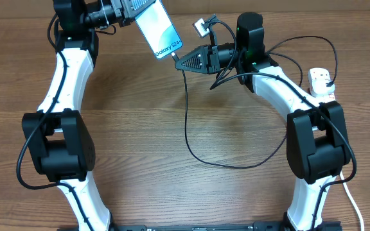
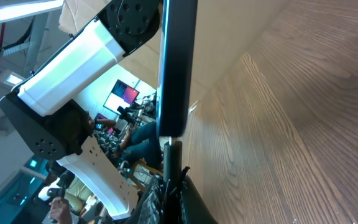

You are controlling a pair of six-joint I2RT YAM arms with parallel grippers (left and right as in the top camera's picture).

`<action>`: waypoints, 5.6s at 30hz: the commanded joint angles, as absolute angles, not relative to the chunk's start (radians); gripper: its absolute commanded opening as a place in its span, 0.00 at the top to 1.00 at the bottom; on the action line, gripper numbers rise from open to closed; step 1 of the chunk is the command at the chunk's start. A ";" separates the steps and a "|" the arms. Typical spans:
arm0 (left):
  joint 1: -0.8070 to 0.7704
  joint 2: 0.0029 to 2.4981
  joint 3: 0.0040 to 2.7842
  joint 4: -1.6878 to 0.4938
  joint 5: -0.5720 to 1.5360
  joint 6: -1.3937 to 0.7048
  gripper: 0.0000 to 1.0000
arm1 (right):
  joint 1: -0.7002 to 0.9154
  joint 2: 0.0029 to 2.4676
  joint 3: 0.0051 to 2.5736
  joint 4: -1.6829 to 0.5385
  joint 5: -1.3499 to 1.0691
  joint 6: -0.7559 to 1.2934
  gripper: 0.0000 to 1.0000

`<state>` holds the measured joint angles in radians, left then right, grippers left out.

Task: Plug charger to phone and switch on socket

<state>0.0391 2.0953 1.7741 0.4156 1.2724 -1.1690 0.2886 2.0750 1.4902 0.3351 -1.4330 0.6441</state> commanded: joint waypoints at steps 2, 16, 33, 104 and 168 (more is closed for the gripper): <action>0.071 2.082 1.787 0.424 1.305 -1.160 0.96 | 0.280 2.082 1.485 0.335 -1.437 0.655 0.96; 0.091 2.082 1.787 0.428 1.287 -1.176 0.96 | 0.283 2.082 1.485 0.450 -1.265 0.907 0.96; 0.101 2.082 1.787 0.690 1.203 -1.405 0.96 | 0.292 2.082 1.477 0.852 -1.246 1.254 0.96; 0.069 2.082 1.787 0.782 1.230 -1.556 0.96 | 0.322 2.082 1.477 0.806 -1.342 1.172 0.96; 0.070 2.082 1.787 0.756 1.291 -1.507 0.96 | 0.321 2.082 1.477 0.862 -1.404 1.158 0.96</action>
<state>0.0662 2.0953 1.7737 0.7486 1.2839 -1.5120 0.3176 2.0769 1.4826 0.8532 -1.3964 1.1717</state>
